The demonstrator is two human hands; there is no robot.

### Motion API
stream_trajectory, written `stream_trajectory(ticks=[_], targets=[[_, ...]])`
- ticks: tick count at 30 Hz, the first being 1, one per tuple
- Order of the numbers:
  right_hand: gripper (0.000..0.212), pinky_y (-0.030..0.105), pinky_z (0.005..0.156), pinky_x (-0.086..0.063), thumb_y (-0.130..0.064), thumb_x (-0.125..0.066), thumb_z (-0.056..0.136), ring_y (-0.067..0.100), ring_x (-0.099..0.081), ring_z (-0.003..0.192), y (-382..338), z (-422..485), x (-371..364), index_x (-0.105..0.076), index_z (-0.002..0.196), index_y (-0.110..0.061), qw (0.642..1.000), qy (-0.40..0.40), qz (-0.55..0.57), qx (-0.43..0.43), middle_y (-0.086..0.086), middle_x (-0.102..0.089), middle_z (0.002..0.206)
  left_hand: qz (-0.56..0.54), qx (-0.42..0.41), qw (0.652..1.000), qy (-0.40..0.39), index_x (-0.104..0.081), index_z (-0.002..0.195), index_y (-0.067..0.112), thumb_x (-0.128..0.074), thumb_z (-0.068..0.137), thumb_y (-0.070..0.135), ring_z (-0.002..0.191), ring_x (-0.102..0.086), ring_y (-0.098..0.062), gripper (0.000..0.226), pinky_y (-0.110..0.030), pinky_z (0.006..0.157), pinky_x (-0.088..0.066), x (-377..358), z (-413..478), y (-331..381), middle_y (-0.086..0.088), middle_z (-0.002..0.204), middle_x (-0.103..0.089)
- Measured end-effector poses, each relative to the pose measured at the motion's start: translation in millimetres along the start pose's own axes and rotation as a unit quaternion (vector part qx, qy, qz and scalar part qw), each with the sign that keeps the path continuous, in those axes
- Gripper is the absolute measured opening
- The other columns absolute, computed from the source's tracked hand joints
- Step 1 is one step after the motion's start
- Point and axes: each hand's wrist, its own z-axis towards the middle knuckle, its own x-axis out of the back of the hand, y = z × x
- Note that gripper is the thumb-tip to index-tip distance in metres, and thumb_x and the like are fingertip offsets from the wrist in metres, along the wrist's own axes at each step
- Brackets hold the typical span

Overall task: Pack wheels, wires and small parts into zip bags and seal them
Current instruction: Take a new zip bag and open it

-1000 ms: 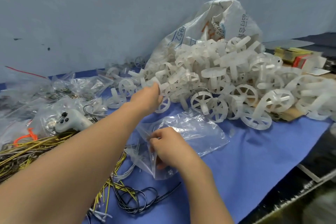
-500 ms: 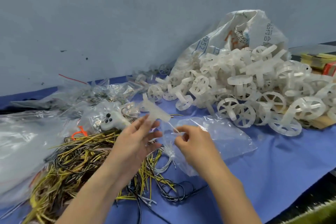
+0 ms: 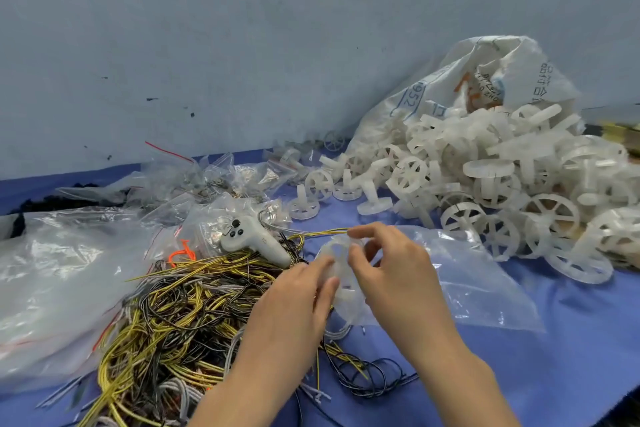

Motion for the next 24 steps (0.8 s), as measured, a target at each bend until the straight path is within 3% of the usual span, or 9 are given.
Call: stream_trajectory(ticks=[3,5,8,12,14,16,18,21,24], targets=[[0.010,0.016,0.061,-0.041,-0.026,-0.061,0.092,-0.004,-0.057,0.077,-1,1,3,-0.067,0.098,-0.032,1.000,0.026,-0.001,0.005,-0.020,-0.057,0.080,0.062,-0.105,0.993,-0.003,-0.053,0.131,0.032,-0.037,0.101,0.044,0.096,-0.058,-0.008,0.036,-0.030,0.068,-0.054,6,3,-1,0.014,0.100,-0.060],[0.008,0.021,0.060,-0.044,-0.026,-0.062,0.092,0.002,-0.058,0.070,2,2,8,-0.067,0.095,-0.031,1.000,0.028,0.007,0.004,-0.017,-0.059,0.076,0.108,-0.157,0.982,0.015,-0.056,0.126,0.027,-0.042,0.099,0.038,0.084,-0.059,-0.013,0.032,-0.028,0.058,-0.053,7,4,-3,0.011,0.092,-0.060],[0.004,0.026,0.061,-0.046,-0.029,-0.063,0.091,0.007,-0.057,0.065,4,3,15,-0.066,0.090,-0.029,1.000,0.013,0.007,0.011,-0.012,-0.058,0.070,0.162,-0.229,0.959,0.040,-0.057,0.129,0.020,-0.048,0.101,0.029,0.082,-0.056,-0.015,0.031,-0.028,0.067,-0.051,0,5,-12,0.007,0.096,-0.061],[0.006,0.028,0.068,-0.046,-0.035,-0.062,0.092,0.006,-0.055,0.075,3,0,22,-0.068,0.093,-0.034,0.997,-0.006,-0.052,0.048,-0.015,-0.056,0.081,0.178,-0.271,0.945,0.038,-0.060,0.128,0.018,-0.051,0.100,0.026,0.085,-0.056,-0.016,0.031,-0.031,0.076,-0.051,-3,5,-13,0.008,0.103,-0.063],[0.008,0.031,0.072,-0.047,-0.037,-0.062,0.092,0.006,-0.056,0.076,3,-2,24,-0.070,0.094,-0.036,0.997,-0.014,-0.051,0.049,-0.015,-0.055,0.082,0.147,-0.227,0.963,0.006,-0.063,0.126,0.020,-0.048,0.100,0.030,0.084,-0.056,-0.015,0.032,-0.031,0.074,-0.052,-2,6,-6,0.010,0.099,-0.064],[0.008,0.030,0.072,-0.047,-0.037,-0.063,0.091,0.005,-0.055,0.075,1,-5,24,-0.070,0.092,-0.034,0.998,-0.017,-0.044,0.051,-0.016,-0.054,0.079,0.018,-0.121,0.992,-0.029,-0.062,0.126,0.025,-0.049,0.101,0.032,0.087,-0.058,-0.009,0.029,-0.026,0.076,-0.051,-2,7,5,0.015,0.097,-0.065],[0.007,0.028,0.068,-0.045,-0.034,-0.064,0.091,0.006,-0.054,0.072,-2,-7,22,-0.070,0.090,-0.031,0.997,-0.022,-0.039,0.058,-0.015,-0.054,0.075,-0.125,0.004,0.991,-0.042,-0.065,0.113,0.036,-0.052,0.101,0.029,0.075,-0.059,0.002,0.019,-0.015,0.066,-0.044,-5,10,12,0.022,0.080,-0.066],[0.007,0.023,0.064,-0.041,-0.034,-0.064,0.091,0.005,-0.052,0.070,-9,-12,16,-0.069,0.092,-0.031,0.995,-0.045,-0.051,0.073,-0.019,-0.051,0.073,-0.286,0.162,0.942,-0.070,-0.066,0.074,0.024,-0.049,0.098,0.014,0.042,-0.046,-0.007,0.031,-0.017,0.044,-0.034,-3,21,24,0.007,0.046,-0.054],[0.010,0.015,0.067,-0.039,-0.038,-0.061,0.092,0.005,-0.051,0.082,-18,-16,9,-0.068,0.096,-0.033,0.994,-0.051,-0.053,0.087,-0.019,-0.050,0.077,-0.424,0.248,0.861,-0.135,-0.064,0.057,0.017,-0.044,0.095,-0.001,0.044,-0.050,-0.007,0.047,-0.016,0.043,-0.040,1,27,34,0.007,0.046,-0.053]])
